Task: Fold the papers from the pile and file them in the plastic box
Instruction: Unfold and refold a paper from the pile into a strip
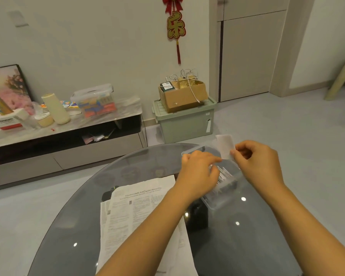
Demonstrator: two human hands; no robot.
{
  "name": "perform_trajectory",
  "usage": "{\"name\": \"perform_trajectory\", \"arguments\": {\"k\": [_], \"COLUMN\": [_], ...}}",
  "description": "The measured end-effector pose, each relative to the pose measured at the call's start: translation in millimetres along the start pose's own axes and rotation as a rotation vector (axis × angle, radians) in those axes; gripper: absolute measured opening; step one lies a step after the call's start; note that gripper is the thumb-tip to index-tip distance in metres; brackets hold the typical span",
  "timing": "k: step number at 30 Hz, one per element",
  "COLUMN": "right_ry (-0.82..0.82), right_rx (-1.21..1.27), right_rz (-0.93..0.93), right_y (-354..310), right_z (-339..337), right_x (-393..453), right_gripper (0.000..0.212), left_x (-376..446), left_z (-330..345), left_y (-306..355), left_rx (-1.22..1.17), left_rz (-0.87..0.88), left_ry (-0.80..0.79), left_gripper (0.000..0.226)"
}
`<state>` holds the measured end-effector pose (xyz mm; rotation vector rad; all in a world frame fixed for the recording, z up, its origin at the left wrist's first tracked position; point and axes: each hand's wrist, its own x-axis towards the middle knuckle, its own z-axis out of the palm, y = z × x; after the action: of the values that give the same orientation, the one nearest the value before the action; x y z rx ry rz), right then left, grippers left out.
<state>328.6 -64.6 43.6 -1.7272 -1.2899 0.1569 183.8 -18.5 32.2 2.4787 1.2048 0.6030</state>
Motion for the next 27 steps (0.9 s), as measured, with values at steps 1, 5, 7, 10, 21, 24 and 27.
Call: {"name": "perform_trajectory", "arguments": {"k": [1,5,7,10,21,24,27], "right_ry": [-0.014,-0.062,-0.096,-0.156,-0.309,-0.312,-0.371], "right_rx": [-0.032,-0.139,-0.208,-0.325,-0.68,-0.772,-0.693], "right_rz": [0.003,-0.003,0.003,-0.011,-0.024,-0.034,0.042], "right_y": [2,6,7,9,-4,-4,-2], "right_z": [1,1,1,4,20,20,19], "right_x": [1,5,7,8,7,10,13], "right_gripper": [0.005,0.008,0.01,0.014,0.019,0.02,0.02], "left_x": [4,15,19,21,11,9,8], "left_z": [2,12,16,18,20,23,23], "left_y": [0,2,0,-2,-10,-12,-14], "left_rx": [0.055,0.197,0.24,0.284,0.147,0.083,0.061], "left_rz": [0.058,0.201,0.228,0.241,0.226,0.179,0.157], "left_ry": [-0.056,-0.202,-0.226,-0.229,-0.183,-0.155,-0.135], "left_gripper": [0.045,0.059,0.063,0.07,0.066,0.064,0.068]}}
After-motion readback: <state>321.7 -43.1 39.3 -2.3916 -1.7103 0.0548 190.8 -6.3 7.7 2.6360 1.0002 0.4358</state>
